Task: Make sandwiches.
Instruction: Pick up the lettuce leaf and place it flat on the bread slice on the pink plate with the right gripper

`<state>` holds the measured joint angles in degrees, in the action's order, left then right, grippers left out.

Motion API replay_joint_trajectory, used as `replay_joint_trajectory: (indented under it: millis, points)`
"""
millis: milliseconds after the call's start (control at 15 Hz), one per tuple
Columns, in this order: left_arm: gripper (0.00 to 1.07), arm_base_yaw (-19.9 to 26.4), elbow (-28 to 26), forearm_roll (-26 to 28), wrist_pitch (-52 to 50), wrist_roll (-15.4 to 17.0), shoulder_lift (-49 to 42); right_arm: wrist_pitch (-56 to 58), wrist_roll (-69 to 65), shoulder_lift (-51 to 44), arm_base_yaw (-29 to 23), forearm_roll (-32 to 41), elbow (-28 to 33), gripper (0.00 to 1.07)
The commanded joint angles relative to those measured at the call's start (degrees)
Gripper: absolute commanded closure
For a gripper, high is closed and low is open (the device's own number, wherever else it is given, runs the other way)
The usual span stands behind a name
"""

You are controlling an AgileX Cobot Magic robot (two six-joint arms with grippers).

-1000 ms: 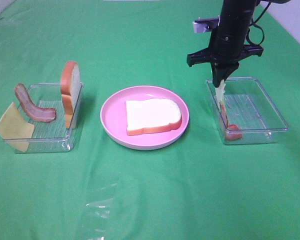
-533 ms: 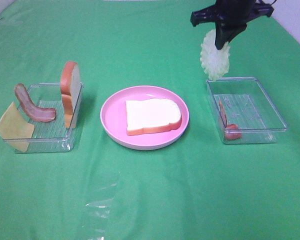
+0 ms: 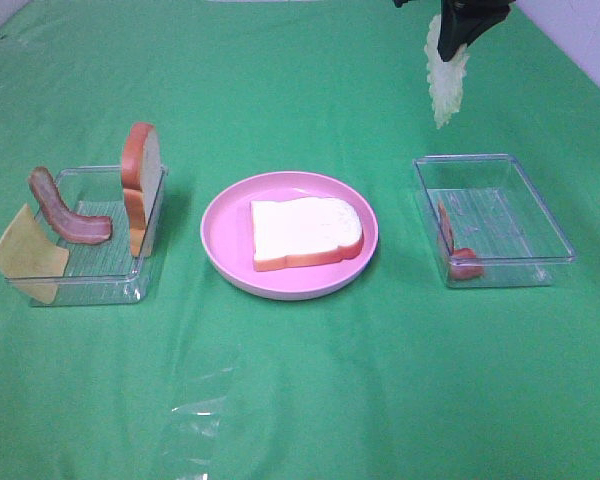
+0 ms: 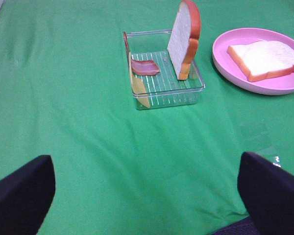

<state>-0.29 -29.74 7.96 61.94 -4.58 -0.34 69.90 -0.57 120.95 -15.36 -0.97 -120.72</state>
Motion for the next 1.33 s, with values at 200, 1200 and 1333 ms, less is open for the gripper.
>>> replay_joint_trajectory:
  millis: [200, 1200, 1333]
  points:
    - [0.14, 0.1, 0.1, 0.2, -0.2, 0.1, -0.5, 6.1, 0.6, 0.6, -2.1, 6.9, -0.1, 1.07]
    - [0.14, 0.1, 0.1, 0.2, -0.2, 0.1, -0.5, -4.5, 1.8, 10.0, -20.1, 12.7, -0.1, 1.07]
    - [0.14, 0.1, 0.1, 0.2, -0.2, 0.1, -0.5, -6.6, 1.8, 10.0, -20.1, 12.1, -0.1, 1.07]
